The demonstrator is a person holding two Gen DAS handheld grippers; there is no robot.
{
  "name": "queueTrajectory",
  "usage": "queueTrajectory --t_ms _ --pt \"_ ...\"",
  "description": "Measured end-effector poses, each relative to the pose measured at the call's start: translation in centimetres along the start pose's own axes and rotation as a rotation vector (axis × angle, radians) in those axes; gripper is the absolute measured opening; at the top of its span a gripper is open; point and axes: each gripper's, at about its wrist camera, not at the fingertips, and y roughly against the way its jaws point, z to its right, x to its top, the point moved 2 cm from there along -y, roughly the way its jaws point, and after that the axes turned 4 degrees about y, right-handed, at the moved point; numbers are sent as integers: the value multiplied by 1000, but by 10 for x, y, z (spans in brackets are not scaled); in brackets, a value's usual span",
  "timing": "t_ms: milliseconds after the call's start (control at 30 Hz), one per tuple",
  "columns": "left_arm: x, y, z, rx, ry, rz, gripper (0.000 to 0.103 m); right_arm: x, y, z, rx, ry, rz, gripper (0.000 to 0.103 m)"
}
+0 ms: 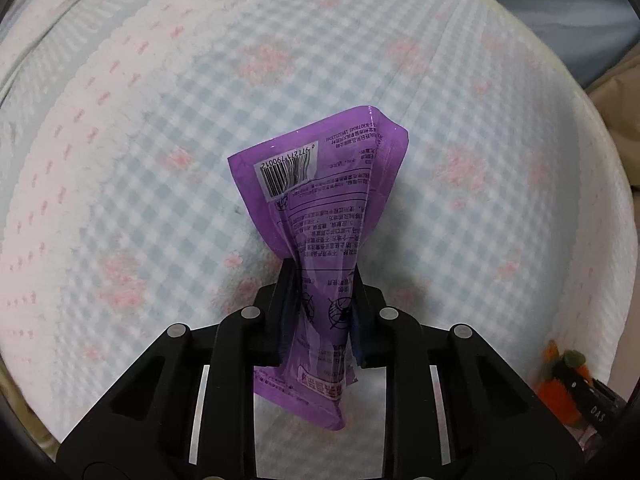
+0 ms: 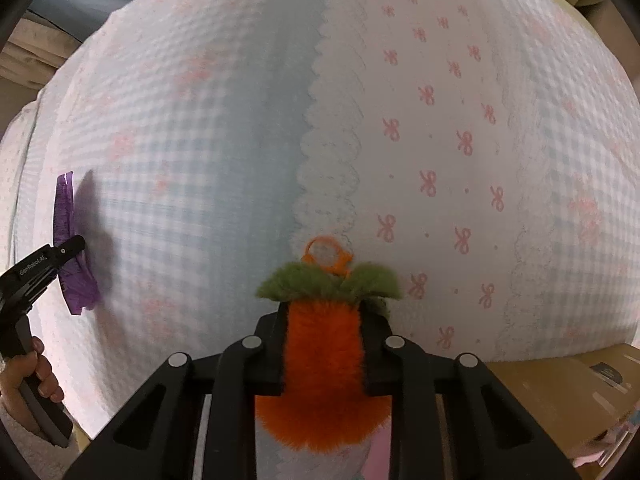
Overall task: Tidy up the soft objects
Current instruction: 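Carry the purple packet and orange pom-pom into the box with both tools and release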
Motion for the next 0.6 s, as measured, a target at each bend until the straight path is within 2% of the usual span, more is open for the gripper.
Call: queueTrajectory --t_ms 300,600 --pt "-8 80 14 -46 -83 98 20 -5 71 -7 17 8 118 23" --pt "-36 180 49 -91 -174 197 20 -36 173 4 43 10 278 23"
